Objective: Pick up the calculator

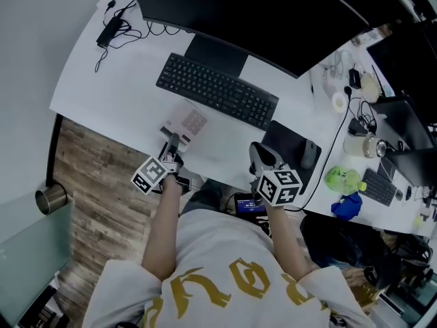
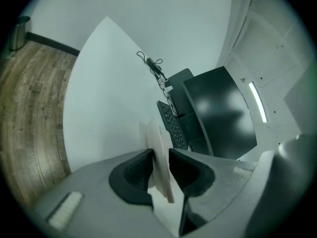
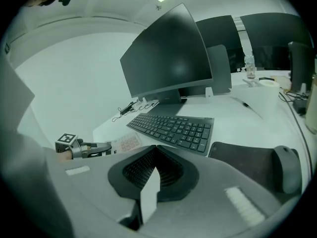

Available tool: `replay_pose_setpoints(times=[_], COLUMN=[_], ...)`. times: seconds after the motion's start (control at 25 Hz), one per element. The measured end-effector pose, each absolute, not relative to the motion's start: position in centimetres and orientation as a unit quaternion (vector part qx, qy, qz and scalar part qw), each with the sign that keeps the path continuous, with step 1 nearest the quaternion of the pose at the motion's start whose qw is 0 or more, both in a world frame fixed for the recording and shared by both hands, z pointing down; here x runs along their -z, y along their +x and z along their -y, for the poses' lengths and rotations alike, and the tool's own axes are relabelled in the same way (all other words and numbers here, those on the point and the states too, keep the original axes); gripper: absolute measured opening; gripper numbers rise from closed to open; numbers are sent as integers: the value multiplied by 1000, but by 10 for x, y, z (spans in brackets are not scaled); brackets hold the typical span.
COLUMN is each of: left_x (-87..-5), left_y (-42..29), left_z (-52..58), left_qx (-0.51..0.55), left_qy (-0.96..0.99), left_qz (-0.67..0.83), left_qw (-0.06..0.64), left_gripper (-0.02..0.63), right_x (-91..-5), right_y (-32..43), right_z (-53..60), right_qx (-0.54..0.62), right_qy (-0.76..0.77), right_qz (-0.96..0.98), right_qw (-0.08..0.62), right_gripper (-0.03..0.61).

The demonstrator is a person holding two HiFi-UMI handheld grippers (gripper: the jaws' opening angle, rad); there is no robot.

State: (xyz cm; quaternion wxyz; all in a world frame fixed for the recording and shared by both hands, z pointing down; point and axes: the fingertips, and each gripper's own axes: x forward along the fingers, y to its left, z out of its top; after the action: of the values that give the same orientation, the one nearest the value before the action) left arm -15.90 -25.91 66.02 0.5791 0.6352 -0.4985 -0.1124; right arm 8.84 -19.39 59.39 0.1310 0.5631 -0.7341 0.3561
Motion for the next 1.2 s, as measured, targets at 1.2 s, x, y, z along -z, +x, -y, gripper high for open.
replay_pose_setpoints(times=[1.2], left_x=[-605], left_y=[-141], left_z=[229], left_qx=[190], left_qy=[615], left_qz=[476], left_qw=[599], left_gripper=[67], right_x=[-550], right_y=[87], right_z=[196], right_qx=[-303], right_qy=[536], right_qz=[780], right_qw=[113], right_gripper=[23])
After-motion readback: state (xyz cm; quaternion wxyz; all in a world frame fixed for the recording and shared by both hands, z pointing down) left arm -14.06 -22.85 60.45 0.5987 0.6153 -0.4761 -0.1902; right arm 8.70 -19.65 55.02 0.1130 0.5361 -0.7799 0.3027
